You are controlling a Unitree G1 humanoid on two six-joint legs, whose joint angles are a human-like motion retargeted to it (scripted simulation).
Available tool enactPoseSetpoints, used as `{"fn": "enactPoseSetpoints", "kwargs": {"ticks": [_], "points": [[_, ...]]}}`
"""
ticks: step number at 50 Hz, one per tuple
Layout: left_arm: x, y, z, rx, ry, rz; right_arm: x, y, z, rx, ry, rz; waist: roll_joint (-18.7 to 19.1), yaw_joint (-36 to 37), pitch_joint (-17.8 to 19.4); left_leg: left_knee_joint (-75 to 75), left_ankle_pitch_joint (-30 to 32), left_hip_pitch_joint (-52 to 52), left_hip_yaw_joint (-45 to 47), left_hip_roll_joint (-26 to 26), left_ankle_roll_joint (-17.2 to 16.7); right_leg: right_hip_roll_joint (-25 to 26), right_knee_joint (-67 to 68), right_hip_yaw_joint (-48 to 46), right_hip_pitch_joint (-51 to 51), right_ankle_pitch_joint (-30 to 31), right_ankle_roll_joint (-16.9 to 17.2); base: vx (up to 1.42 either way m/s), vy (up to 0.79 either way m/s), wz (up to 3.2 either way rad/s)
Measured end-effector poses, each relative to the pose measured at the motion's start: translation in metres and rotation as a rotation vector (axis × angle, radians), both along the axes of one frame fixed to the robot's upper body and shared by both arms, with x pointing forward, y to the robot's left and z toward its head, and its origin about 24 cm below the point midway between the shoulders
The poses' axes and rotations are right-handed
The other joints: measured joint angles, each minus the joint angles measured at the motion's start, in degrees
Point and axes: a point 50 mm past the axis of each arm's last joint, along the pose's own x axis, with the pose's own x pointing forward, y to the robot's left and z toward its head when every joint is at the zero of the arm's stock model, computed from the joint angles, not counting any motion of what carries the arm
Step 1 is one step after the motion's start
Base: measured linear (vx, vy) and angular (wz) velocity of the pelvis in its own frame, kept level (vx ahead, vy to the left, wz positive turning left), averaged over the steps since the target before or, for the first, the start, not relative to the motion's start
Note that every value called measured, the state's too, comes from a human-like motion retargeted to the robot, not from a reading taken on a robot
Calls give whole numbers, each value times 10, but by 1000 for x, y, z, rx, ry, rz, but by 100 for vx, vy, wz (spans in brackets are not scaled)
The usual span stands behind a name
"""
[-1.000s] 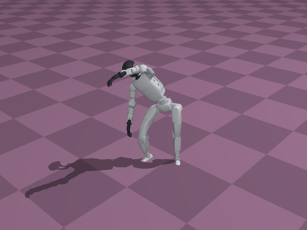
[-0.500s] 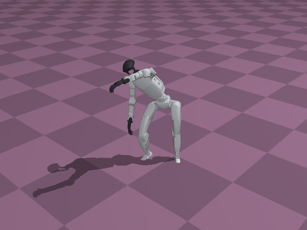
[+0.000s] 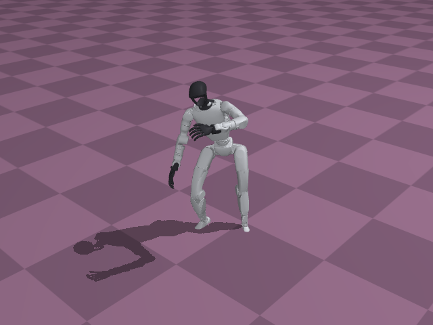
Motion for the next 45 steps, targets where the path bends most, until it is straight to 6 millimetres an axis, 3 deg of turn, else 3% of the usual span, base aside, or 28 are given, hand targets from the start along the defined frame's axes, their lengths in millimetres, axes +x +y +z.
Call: {"fn": "enactPoseSetpoints", "kwargs": {"ticks": [15, 28, 33, 39, 45], "points": [[-23, 29, -64, -260, 83, -24, -14, 43, -36, 153, 81, 70, -101, 2, -20, 1, -19, 7, -54, 16, 14, 4, -12, -55, 62, -15, -2, 0, 1, 25], [-46, 43, -93, -521, 146, -58, -38, 60, -57, 194, 186, 138, -148, -7, -15, -3, -25, 28, -104, -10, 25, -38, 31, -70, 99, -3, -2, -1, 8, 38], [-53, 40, -99, -611, 174, -99, -44, 65, -62, 184, 223, 185, -159, -24, -2, -4, -26, 44, -130, -36, 29, -50, 65, -28, 106, -14, 11, -2, 10, 64], [-59, 31, -101, -696, 191, -146, -52, 70, -67, 161, 282, 272, -186, -63, 16, -5, -19, 66, -181, -94, 35, 11, 80, 121, 108, -123, 81, 0, 5, 105], [-61, 25, -99, -773, 172, -160, -59, 75, -71, 143, 330, 354, -211, -75, 36, -6, -23, 98, -209, -130, 41, 27, 102, 160, 135, -161, 91, 4, 1, 50]]}}
